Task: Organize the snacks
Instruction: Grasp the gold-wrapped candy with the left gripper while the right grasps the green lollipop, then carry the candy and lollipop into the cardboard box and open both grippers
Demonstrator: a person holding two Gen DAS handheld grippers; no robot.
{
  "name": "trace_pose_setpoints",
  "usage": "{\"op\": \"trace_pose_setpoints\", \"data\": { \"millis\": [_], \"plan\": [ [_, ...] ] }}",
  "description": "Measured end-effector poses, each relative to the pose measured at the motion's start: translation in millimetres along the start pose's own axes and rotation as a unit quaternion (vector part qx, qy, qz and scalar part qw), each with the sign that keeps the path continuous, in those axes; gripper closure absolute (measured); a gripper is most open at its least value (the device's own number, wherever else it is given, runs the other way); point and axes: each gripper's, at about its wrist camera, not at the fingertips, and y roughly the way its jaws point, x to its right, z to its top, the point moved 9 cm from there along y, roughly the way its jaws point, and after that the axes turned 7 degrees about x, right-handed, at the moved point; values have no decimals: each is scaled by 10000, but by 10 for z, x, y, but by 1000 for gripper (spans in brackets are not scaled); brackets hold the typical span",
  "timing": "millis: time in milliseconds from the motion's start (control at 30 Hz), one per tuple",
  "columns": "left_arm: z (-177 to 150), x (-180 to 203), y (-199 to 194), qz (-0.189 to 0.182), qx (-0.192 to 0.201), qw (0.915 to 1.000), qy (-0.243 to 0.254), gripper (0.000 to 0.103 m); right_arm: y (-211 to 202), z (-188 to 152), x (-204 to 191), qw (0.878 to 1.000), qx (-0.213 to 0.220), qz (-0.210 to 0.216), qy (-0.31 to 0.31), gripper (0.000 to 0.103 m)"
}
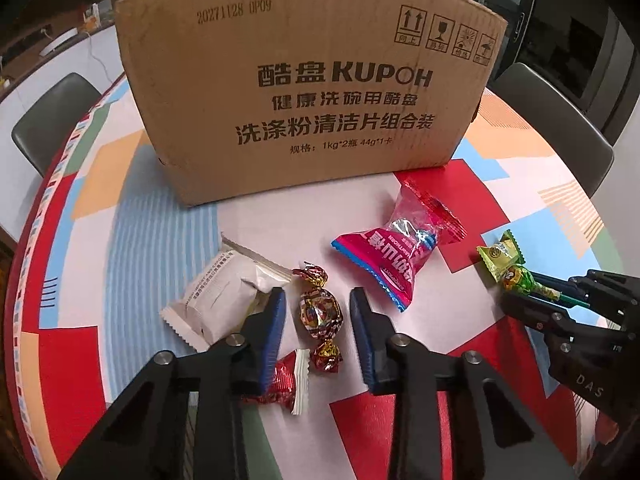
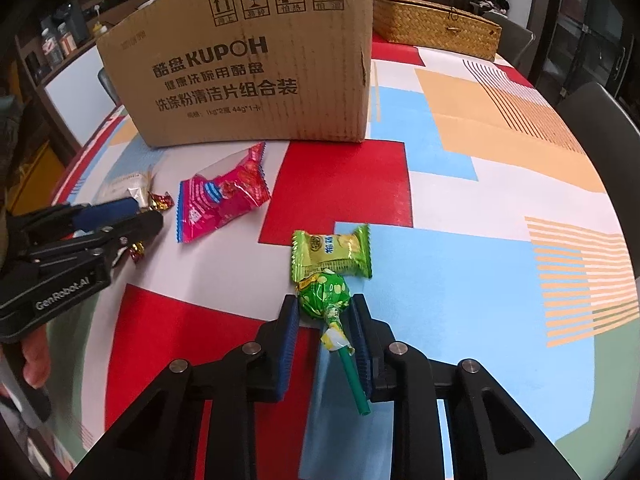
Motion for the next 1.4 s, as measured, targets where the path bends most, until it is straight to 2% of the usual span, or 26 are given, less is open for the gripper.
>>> {"op": "trace_pose_setpoints", "data": {
  "millis": [133,367,833,1033,1400],
  "plan": [
    [-31,15,40,-112,-78,9999,-49,84,3,12,-45,9999,36,102,91,76],
    [-41,60,-26,-229,-23,9997,-104,84,-47,3,-134,9996,97,237,142,76],
    [55,136,-521,-277,342,9990,-62,84,-297,126,-142,9982,415,375,198,76],
    [120,147,-755,-247,563,9981,-42,84,-451,204,-186,9967,607,490,226,76],
    [398,144,-1366,-195,1226,9923,-41,84,-889,429,-312,9909,1179,606,228,76]
  ]
}}
